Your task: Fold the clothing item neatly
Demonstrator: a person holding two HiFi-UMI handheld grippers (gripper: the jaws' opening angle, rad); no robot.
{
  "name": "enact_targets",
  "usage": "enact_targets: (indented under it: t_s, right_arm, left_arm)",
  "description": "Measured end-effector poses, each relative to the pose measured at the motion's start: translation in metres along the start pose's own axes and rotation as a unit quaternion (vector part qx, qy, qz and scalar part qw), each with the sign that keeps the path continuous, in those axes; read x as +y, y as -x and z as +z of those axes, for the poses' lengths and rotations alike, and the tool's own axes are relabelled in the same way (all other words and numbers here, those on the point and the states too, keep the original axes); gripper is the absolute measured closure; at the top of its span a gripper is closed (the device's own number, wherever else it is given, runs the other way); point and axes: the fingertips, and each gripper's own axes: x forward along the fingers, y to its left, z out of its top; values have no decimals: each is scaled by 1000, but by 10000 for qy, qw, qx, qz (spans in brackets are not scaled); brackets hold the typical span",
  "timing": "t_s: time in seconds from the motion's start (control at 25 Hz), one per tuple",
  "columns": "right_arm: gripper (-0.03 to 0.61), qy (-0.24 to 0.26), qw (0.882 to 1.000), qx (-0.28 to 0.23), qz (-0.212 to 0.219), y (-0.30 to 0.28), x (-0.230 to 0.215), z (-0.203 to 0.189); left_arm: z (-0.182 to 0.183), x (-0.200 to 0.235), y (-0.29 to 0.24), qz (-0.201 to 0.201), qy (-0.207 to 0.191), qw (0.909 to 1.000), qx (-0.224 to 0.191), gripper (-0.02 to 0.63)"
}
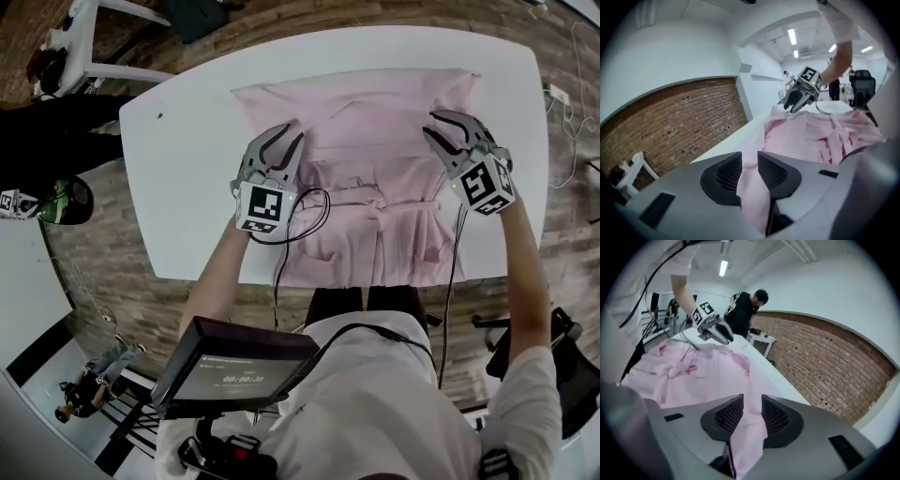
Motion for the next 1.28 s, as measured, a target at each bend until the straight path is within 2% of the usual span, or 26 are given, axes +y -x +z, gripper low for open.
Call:
enact_targets:
  t_s: [0.08, 0.16, 0.28, 0.32, 0.36, 0.4, 0.48, 0.64, 0.76, 0.92, 1.12, 1.2, 1.28]
  right_arm:
    - [468, -651, 9974, -313, -13, 3, -15, 15]
    - [469, -1156, 9919, -534, 26, -2, -29, 30]
    - [471, -1433, 9880, -559, 120, -19, -42, 43]
    - [496, -1439, 9881, -533, 137, -25, -44, 44]
    - [550, -1436, 9882, -509, 138, -30, -45, 45]
    - [574, -1449, 9881, -489, 141, -35, -46, 46]
    - [575, -1537, 9868, -472, 185, -43, -44, 49]
    - [575, -1938, 9790, -530, 355, -57, -39, 52]
    - [575, -2195, 9728, -488, 552, -61, -31, 50]
    - [575, -2259, 9708, -250, 761, -61, -21, 39]
    - [574, -2065, 9743, 202, 882, -59, -10, 14]
    - [575, -1977, 9759, 436, 815, -57, -9, -2]
    - [575, -1991, 9755, 588, 725, -56, -11, -18]
  left_arm:
    - [19, 14, -6, -60, 488, 9988, -66, 526]
    - [37, 21, -19, -289, 983, 9947, -99, 528]
    - [55, 22, -45, -667, 1542, 9858, 29, 528]
    - [58, 21, -53, -755, 1629, 9837, 117, 531]
    - [60, 19, -61, -814, 1670, 9824, 198, 582]
    - [61, 18, -68, -858, 1683, 9816, 262, 612]
    - [63, 15, -77, -971, 1745, 9792, 344, 612]
    - [65, 5, -87, -1388, 2063, 9675, 467, 612]
    - [63, -9, -90, -1641, 2077, 9623, 619, 612]
    - [52, -26, -88, -1940, 1962, 9564, 954, 612]
    - [23, -31, -82, -2003, 1696, 9545, 1418, 612]
    - [8, -31, -81, -1982, 1548, 9541, 1627, 612]
    - [-4, -30, -80, -1970, 1559, 9524, 1727, 612]
